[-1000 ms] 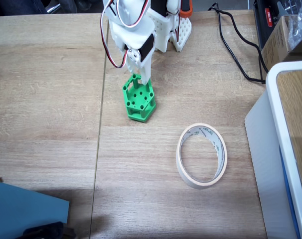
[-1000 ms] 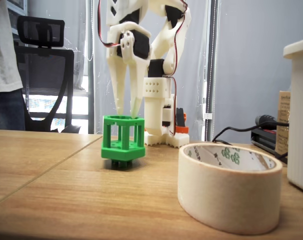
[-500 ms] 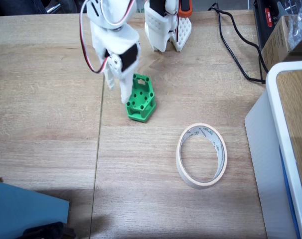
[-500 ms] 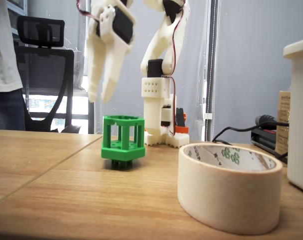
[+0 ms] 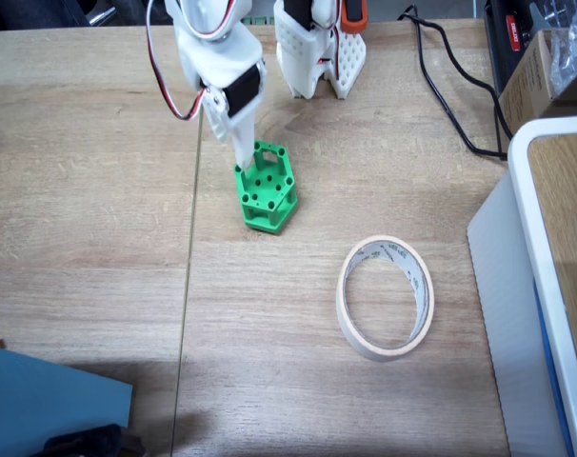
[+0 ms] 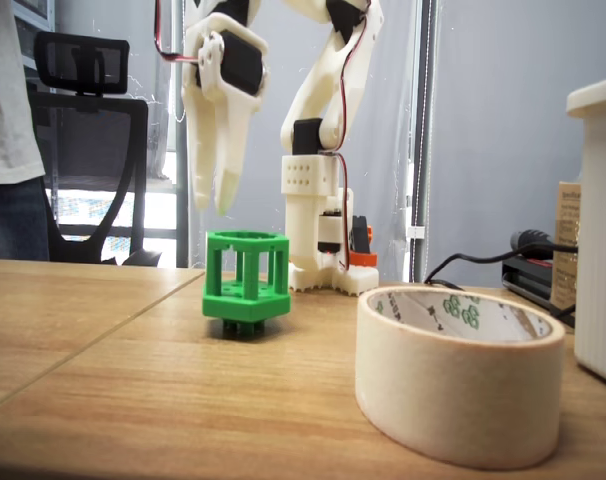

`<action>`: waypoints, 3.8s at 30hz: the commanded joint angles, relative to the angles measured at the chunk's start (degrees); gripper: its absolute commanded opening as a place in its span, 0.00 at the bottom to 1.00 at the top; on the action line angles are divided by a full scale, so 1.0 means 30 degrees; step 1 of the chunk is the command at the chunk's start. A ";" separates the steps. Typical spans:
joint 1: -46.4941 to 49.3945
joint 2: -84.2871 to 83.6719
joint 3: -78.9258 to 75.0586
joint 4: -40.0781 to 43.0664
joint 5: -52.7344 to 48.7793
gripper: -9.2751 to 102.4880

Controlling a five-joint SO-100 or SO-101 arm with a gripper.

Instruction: Grasp a component and put it in the bin.

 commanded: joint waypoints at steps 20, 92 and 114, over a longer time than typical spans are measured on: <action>-0.0908 -0.3018 -0.0498 0.0059 -0.0088 0.23; -1.5176 -0.2256 -0.7031 -0.4746 0.9082 0.08; -1.7578 -0.7002 -0.9697 -0.3486 0.9258 0.08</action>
